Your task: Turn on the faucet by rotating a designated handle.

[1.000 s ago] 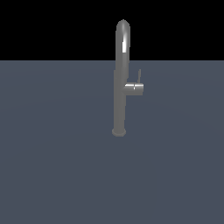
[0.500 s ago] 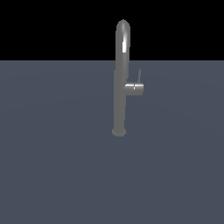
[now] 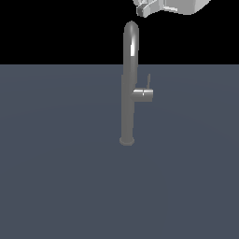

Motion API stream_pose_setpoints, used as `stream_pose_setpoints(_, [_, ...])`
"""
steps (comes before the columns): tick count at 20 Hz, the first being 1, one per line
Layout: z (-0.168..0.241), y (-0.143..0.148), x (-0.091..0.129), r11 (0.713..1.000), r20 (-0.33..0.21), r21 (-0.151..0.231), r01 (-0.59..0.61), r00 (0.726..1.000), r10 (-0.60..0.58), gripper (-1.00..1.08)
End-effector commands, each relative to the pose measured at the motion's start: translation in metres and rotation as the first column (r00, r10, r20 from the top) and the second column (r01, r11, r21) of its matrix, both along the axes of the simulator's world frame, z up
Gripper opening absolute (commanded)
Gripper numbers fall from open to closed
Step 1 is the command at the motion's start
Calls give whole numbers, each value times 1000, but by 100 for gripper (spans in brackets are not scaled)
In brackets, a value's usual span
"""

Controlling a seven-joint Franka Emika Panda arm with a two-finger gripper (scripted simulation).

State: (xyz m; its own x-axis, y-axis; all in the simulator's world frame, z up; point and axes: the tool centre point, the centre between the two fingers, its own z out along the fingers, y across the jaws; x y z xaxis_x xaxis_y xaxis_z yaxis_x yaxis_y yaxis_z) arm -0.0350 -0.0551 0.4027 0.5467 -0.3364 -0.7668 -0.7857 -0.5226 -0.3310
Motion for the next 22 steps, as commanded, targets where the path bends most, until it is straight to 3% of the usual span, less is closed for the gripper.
stream_pose_setpoints(1, [-13, -7, 11, 997, -52, 54, 55, 997, -53, -100])
stream_pose_setpoints(6, [-43, -19, 29, 973, -165, 151, 176, 975, -151, -100])
stream_pose_setpoints(12, [-84, -31, 46, 910, -315, 248, 333, 916, -249, -100])
stream_pose_setpoints(17, [-116, -37, 53, 844, -424, 298, 445, 854, -301, -100])
stream_pose_setpoints(22, [-139, -38, 55, 788, -501, 322, 524, 801, -328, -100])
